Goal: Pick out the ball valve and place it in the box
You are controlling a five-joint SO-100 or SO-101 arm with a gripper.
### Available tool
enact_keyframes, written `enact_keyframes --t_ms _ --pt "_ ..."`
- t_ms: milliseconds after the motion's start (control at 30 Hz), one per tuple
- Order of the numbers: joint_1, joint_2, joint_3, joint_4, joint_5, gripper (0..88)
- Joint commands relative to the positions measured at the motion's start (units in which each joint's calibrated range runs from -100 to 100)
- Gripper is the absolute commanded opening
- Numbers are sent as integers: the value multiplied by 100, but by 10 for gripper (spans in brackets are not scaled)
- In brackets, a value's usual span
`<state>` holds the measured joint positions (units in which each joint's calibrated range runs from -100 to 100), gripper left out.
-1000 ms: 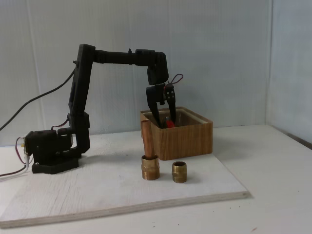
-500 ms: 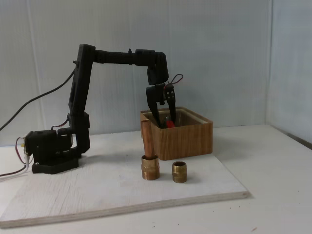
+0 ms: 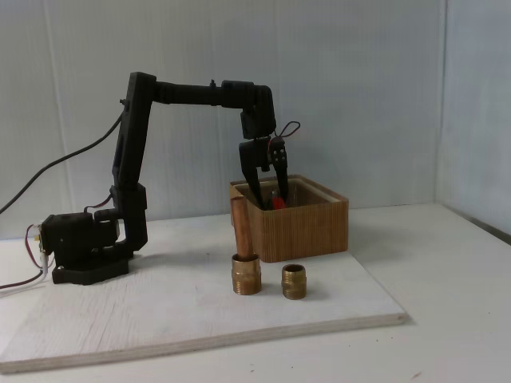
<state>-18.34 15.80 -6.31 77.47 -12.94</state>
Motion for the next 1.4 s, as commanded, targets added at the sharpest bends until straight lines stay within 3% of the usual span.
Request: enact_keyframes --t_ms 0,467,900,1033,1367 --pt "-4 -83 -389 -80 26 162" --pt "26 -177 -533 -3 31 177" --pt "129 -245 -3006 2201 16 167" --pt "240 -728 -2835 2184 31 9" --pt "-122 -3814 -190 2149 31 8"
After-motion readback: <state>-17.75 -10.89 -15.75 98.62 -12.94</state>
